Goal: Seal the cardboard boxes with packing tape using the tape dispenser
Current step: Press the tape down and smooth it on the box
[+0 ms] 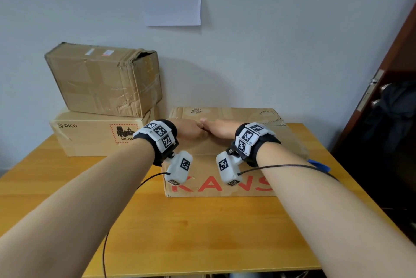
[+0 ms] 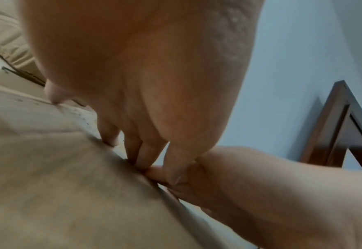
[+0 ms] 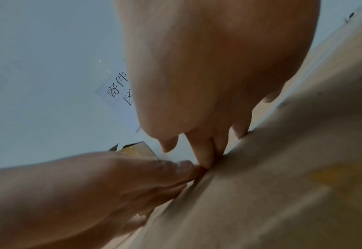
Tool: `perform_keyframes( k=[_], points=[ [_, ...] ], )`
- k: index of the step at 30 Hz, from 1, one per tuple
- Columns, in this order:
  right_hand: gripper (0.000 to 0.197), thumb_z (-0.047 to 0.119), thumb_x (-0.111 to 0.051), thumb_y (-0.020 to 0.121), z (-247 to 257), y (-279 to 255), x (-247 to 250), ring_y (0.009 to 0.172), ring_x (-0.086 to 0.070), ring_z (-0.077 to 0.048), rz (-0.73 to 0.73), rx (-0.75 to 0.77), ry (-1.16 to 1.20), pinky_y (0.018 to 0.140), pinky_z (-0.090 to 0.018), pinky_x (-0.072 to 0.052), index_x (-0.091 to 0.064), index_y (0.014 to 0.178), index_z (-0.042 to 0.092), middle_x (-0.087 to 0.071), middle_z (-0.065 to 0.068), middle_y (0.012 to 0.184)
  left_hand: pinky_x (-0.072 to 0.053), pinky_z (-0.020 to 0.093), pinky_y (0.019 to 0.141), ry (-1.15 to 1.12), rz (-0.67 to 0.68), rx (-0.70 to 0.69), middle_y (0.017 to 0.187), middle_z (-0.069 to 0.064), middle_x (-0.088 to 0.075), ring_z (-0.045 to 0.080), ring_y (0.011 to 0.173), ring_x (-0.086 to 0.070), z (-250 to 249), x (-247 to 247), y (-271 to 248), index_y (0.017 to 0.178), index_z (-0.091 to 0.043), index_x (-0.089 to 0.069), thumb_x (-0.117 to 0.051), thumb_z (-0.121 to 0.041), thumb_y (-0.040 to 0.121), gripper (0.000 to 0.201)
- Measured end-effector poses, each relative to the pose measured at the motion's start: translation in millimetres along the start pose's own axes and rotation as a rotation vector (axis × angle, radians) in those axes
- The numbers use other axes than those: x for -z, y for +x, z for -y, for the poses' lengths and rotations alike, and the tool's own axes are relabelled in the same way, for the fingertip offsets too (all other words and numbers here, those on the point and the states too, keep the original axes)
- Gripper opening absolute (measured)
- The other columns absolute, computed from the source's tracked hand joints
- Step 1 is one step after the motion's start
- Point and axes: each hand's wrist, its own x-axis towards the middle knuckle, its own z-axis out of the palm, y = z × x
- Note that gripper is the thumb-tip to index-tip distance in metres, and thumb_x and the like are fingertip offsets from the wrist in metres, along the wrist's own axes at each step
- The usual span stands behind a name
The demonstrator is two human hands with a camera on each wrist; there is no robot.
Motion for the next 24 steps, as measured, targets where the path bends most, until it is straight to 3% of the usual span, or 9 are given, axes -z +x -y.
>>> perform_keyframes(
  k=[5, 8, 13, 16, 18, 20, 24],
  points=[
    [0.067, 0.055, -0.014, 0.107, -3.1, -7.6, 1.7, 0.139, -0.043, -0.031, -0.03, 0.017, -0.051, 0.111, -0.038, -0.03, -0.05, 0.145, 0.014, -0.043, -0.016, 0.154, -0.023, 0.04, 0.12, 0.049, -0.038, 0.01, 0.158, 0.006, -0.038, 0.026, 0.146, -0.034, 3.1, -4.0, -3.2, 0.155, -0.026, -0.034, -0.026, -0.045, 0.107, 0.052],
    [0.066, 0.054, -0.018, 0.107, -12.5, -6.9, 2.2, 0.141, -0.041, -0.031, -0.042, 0.012, -0.052, 0.112, -0.038, -0.03, -0.043, 0.15, 0.011, -0.041, -0.015, 0.156, -0.023, 0.034, 0.117, 0.077, -0.048, 0.039, 0.16, 0.008, -0.034, 0.024, 0.147, -0.031, 11.5, -0.1, -12.5, 0.154, -0.015, -0.035, -0.03, -0.04, 0.108, 0.052],
    [0.065, 0.055, -0.022, 0.107, -17.8, -4.8, 1.1, 0.143, -0.039, -0.03, -0.044, 0.037, -0.045, 0.113, -0.037, -0.03, -0.04, 0.152, 0.013, -0.038, -0.013, 0.158, -0.019, 0.031, 0.117, 0.025, -0.062, 0.081, 0.161, 0.006, -0.031, 0.022, 0.148, -0.028, 37.7, 2.9, -27.8, 0.154, -0.015, -0.033, -0.032, -0.037, 0.109, 0.05],
    [0.06, 0.051, -0.023, 0.108, -21.3, -3.3, 1.0, 0.147, -0.033, -0.028, -0.031, 0.063, -0.031, 0.116, -0.035, -0.026, -0.035, 0.155, 0.016, -0.032, -0.008, 0.162, -0.031, 0.036, 0.112, -0.014, -0.059, 0.095, 0.146, 0.005, -0.05, 0.023, 0.132, -0.046, 45.1, 0.9, -22.9, 0.142, -0.02, -0.049, -0.042, -0.043, 0.105, 0.044],
    [0.06, 0.052, -0.022, 0.108, -23.4, -2.6, -1.9, 0.15, -0.029, -0.027, -0.042, 0.087, -0.033, 0.118, -0.037, -0.022, -0.032, 0.157, 0.02, -0.029, -0.005, 0.163, -0.039, 0.033, 0.095, 0.0, -0.073, 0.129, 0.123, 0.0, -0.059, 0.02, 0.111, -0.055, 43.7, -2.0, -18.5, 0.122, -0.021, -0.056, -0.051, -0.047, 0.1, 0.034],
    [0.062, 0.059, -0.021, 0.104, -26.3, 2.1, -6.7, 0.15, -0.027, -0.027, -0.06, 0.092, -0.038, 0.122, -0.043, -0.019, -0.03, 0.157, 0.028, -0.027, -0.002, 0.164, -0.04, 0.03, 0.084, 0.025, -0.095, 0.172, 0.109, -0.001, -0.061, 0.018, 0.099, -0.057, 34.2, -4.8, -13.6, 0.114, -0.019, -0.058, -0.057, -0.05, 0.095, 0.036],
    [0.067, 0.067, -0.018, 0.098, -26.5, 6.2, -10.8, 0.151, -0.024, -0.028, -0.076, 0.081, -0.062, 0.121, -0.057, -0.017, -0.028, 0.157, 0.036, -0.026, 0.001, 0.165, -0.048, 0.036, 0.097, 0.079, -0.117, 0.216, 0.12, 0.006, -0.064, 0.023, 0.107, -0.06, 18.0, -8.3, -2.3, 0.125, -0.013, -0.06, -0.057, -0.057, 0.092, 0.055]
  ],
)
